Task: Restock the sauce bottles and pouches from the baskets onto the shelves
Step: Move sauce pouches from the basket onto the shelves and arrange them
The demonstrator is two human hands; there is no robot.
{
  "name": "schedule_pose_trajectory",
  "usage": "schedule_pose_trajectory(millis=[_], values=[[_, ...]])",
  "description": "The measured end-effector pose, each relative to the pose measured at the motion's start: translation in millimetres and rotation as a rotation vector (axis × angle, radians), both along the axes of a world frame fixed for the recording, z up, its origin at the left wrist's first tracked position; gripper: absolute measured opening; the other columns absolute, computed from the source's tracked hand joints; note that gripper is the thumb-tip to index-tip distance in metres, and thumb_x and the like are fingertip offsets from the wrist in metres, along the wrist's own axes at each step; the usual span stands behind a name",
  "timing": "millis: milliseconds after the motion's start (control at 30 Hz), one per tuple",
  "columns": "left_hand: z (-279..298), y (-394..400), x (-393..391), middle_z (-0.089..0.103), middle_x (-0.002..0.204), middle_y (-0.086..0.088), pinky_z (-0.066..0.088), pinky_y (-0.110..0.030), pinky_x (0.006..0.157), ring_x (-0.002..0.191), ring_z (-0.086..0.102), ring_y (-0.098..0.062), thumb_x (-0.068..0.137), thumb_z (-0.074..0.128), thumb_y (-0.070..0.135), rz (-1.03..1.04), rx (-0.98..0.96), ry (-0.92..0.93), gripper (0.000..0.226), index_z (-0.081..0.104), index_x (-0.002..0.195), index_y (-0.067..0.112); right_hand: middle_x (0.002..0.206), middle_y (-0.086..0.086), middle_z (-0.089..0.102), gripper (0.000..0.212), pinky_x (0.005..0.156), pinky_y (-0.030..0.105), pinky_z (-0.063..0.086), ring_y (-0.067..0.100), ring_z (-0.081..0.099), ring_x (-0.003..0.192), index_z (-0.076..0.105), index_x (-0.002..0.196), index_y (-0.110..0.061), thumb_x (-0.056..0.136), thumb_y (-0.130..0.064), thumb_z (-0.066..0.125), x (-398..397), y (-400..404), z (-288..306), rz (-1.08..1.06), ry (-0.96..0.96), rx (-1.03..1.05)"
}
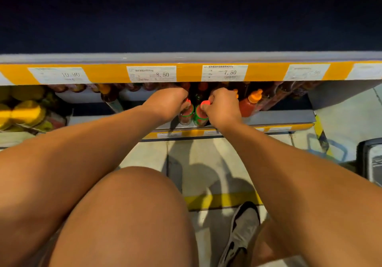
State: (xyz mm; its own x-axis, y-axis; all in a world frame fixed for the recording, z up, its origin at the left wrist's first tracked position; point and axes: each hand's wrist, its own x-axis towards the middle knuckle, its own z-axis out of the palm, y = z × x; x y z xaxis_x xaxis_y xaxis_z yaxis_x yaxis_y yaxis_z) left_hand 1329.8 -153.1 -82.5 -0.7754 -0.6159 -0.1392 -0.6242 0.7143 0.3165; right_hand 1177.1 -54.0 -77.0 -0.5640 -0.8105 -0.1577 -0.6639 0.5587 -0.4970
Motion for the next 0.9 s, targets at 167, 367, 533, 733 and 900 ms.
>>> schedule_pose_trajectory(millis=[167,367,533,733,900], values=[[-2.0,-3.4,-9.1,0.065,0.095,-0.008,0.047,-0.040,0.067,0.083,0.060,-0.028,0.103,0.056,0.038,0.012,0.027,-0.027,0.023,0.063,0.100,0.016,0.083,0.009,0.066,0.027,0.068,0.039,0.054,0.027,0.062,0.078,0.064,0.077,-0.011,0.091,-0.030,0.076,-0.2,-5.6,-2.9,0.008,0.034,0.014],[-4.1,-7.3,-9.6,0.067,0.102,-0.008,0.050,-0.040,0.069,0.087,0.062,-0.027,0.102,0.055,0.033,0.028,0.025,-0.048,0.020,0.065,0.107,0.017,0.094,0.008,0.068,0.015,0.078,0.042,0.061,0.025,0.066,0.084,0.071,0.099,-0.009,0.090,-0.022,0.074,-2.8,-8.1,1.5,0.057,0.010,0.059],[-9.8,-8.0,-6.7,0.065,0.096,-0.005,0.047,-0.039,0.067,0.085,0.060,-0.027,0.101,0.057,0.037,0.091,0.014,-0.029,0.021,0.065,0.110,0.019,0.101,0.011,0.068,0.010,0.085,0.044,0.059,0.028,0.063,0.092,0.072,0.102,-0.009,0.093,-0.011,0.068,-4.1,-8.6,2.9,0.114,0.070,0.114],[-16.3,-5.6,-3.1,0.054,0.069,-0.002,0.030,-0.032,0.050,0.065,0.052,-0.020,0.100,0.061,0.039,0.183,0.037,0.013,0.030,0.051,0.076,0.024,0.105,0.012,0.069,0.013,0.087,0.044,0.059,0.028,0.066,0.094,0.073,0.109,-0.008,0.097,-0.011,0.068,-4.1,-8.0,1.4,0.106,0.090,0.064],[-15.9,-6.4,-2.5,0.055,0.069,-0.002,0.029,-0.032,0.049,0.063,0.052,-0.018,0.100,0.061,0.043,0.215,0.062,0.020,0.028,0.059,0.085,0.019,0.098,0.010,0.067,0.009,0.083,0.040,0.057,0.027,0.064,0.090,0.071,0.102,-0.007,0.098,-0.015,0.068,-0.9,-10.0,0.6,0.120,0.124,0.064]])
